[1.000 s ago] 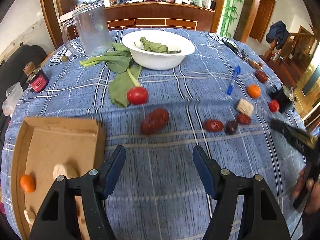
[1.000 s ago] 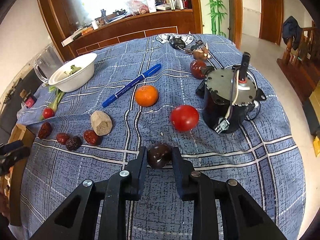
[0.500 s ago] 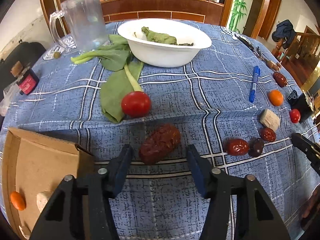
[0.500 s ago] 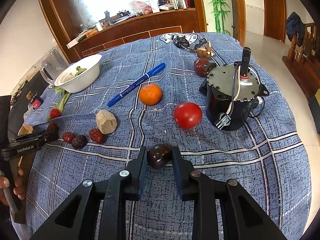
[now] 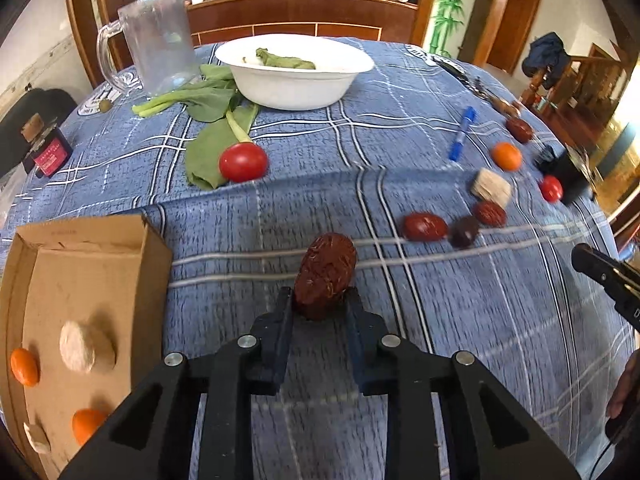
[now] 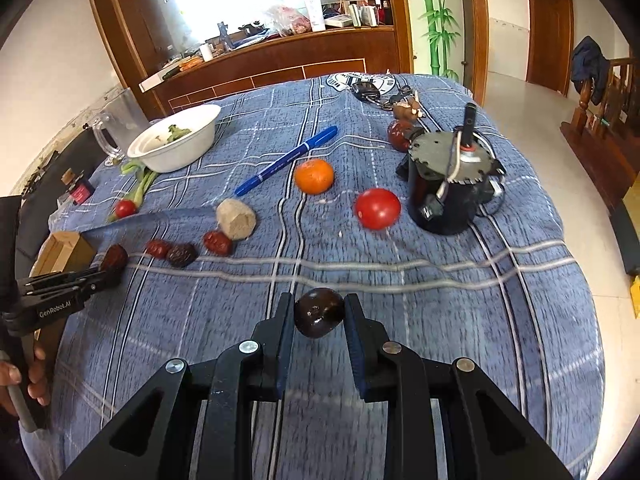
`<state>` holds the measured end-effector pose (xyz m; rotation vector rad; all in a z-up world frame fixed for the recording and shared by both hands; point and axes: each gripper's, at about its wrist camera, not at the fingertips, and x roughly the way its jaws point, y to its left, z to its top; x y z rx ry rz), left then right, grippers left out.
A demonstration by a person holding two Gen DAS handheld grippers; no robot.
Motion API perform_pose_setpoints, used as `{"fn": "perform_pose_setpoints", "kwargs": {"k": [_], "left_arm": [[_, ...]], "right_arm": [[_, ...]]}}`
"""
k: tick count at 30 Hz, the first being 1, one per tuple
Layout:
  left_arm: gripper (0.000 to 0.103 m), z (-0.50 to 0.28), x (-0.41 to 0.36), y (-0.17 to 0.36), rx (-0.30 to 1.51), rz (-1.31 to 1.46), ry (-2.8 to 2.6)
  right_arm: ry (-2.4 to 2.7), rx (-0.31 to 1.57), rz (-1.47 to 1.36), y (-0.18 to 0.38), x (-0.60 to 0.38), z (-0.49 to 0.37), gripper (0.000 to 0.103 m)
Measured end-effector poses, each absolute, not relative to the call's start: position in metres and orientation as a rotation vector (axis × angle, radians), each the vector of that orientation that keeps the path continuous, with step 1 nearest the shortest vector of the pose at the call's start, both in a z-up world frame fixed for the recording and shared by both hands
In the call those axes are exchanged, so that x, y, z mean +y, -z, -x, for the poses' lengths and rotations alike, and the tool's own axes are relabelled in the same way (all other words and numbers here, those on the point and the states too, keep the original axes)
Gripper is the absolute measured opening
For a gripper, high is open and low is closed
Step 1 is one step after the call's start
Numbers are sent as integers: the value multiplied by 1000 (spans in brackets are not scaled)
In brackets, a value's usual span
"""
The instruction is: Organize fruits
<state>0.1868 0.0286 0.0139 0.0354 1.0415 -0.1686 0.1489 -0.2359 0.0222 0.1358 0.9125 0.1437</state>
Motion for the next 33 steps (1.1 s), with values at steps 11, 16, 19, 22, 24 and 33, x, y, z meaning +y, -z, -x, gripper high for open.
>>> {"fn": "perform_pose_setpoints", "kwargs": {"k": [11, 16, 19, 22, 24, 33], "left_arm": [[45, -183, 32, -14, 1054, 29, 193], [54, -184, 22, -11, 1045, -14, 166], [25, -180, 19, -11, 1023, -70, 123], [24, -174, 23, -14, 1030, -63, 131], [24, -166, 26, -15, 1037, -75, 127], [24, -103, 29, -31, 1028, -24, 227]], "right_arm": [[-92, 943, -161, -12, -246, -111, 26], [-83, 952, -180, -10, -248, -106, 26], [-74, 950, -176, -10, -248, -104, 26], [-69, 950, -175, -12, -248, -102, 26], [-67, 948, -161, -14, -246, -100, 26], [-93, 916, -113, -35, -227, -74, 26]]}}
